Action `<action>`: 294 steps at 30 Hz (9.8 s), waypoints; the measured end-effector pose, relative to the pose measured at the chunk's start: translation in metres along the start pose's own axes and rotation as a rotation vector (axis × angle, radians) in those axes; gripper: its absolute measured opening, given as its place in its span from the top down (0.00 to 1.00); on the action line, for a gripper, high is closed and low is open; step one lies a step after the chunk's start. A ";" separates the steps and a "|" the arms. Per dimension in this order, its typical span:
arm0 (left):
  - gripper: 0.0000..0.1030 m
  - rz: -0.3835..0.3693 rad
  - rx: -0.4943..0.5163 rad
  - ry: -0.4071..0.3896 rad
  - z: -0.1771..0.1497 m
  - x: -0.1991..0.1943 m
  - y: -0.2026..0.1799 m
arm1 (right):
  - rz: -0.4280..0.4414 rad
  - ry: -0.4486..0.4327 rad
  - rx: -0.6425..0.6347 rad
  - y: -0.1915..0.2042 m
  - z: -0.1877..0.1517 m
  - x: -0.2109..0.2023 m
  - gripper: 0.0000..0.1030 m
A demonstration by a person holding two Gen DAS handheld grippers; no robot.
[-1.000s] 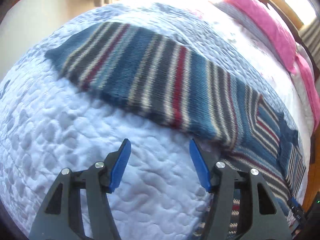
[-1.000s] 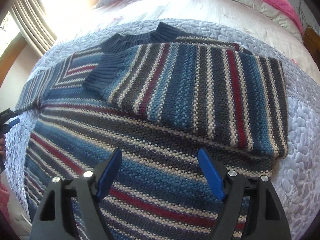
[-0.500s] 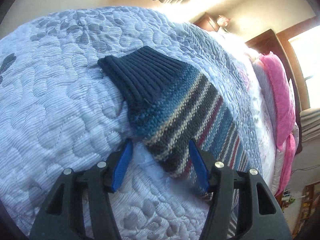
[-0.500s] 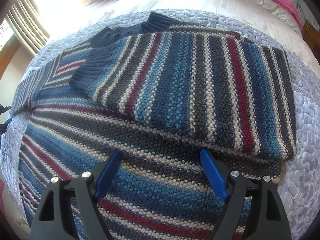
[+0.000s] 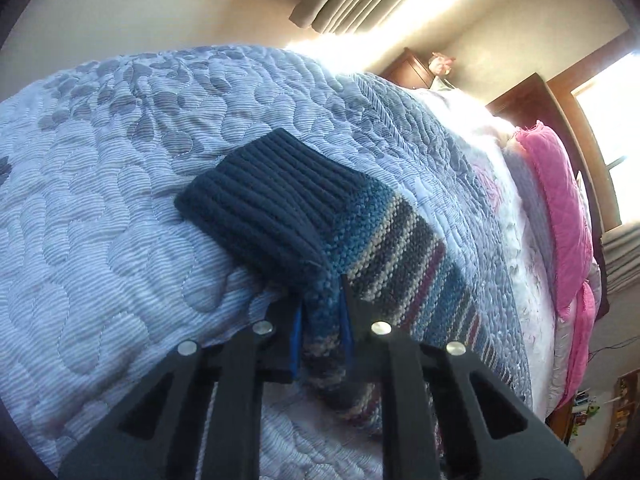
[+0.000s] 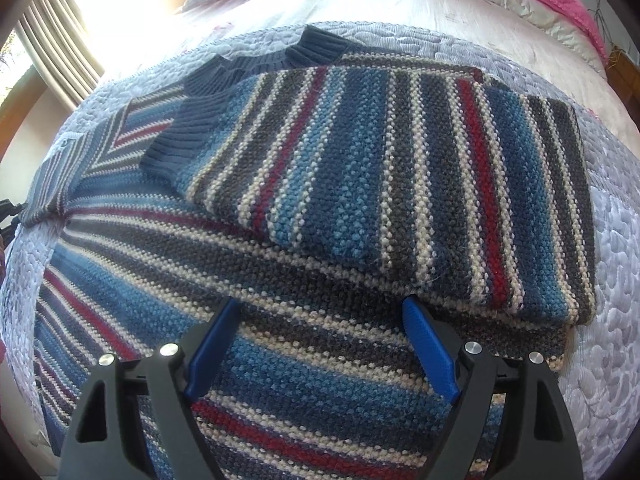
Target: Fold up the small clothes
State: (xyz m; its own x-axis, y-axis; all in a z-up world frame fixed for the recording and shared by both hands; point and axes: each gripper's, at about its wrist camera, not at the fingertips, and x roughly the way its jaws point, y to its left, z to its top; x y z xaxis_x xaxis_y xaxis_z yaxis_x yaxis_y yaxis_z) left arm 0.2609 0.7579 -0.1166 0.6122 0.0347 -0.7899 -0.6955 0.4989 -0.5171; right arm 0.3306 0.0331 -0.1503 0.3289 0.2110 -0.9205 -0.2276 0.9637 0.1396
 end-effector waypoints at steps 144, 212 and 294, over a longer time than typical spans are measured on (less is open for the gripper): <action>0.25 -0.038 0.845 0.473 -0.404 -0.124 -0.027 | 0.134 0.003 0.275 -0.045 -0.298 -0.141 0.48; 0.43 -0.256 0.578 0.405 -0.261 -0.051 -0.124 | 0.414 -0.079 0.482 -0.152 -0.115 -0.112 0.33; 0.80 -0.039 0.878 0.228 -0.262 0.129 -0.336 | 0.102 -0.057 0.259 -0.112 0.168 0.027 0.89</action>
State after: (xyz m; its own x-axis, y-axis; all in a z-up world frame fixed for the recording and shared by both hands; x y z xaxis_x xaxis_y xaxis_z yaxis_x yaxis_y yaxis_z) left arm 0.4756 0.3678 -0.1311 0.4746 -0.1217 -0.8717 -0.0821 0.9800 -0.1815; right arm 0.5189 -0.0412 -0.1295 0.3693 0.3109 -0.8757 -0.0224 0.9451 0.3261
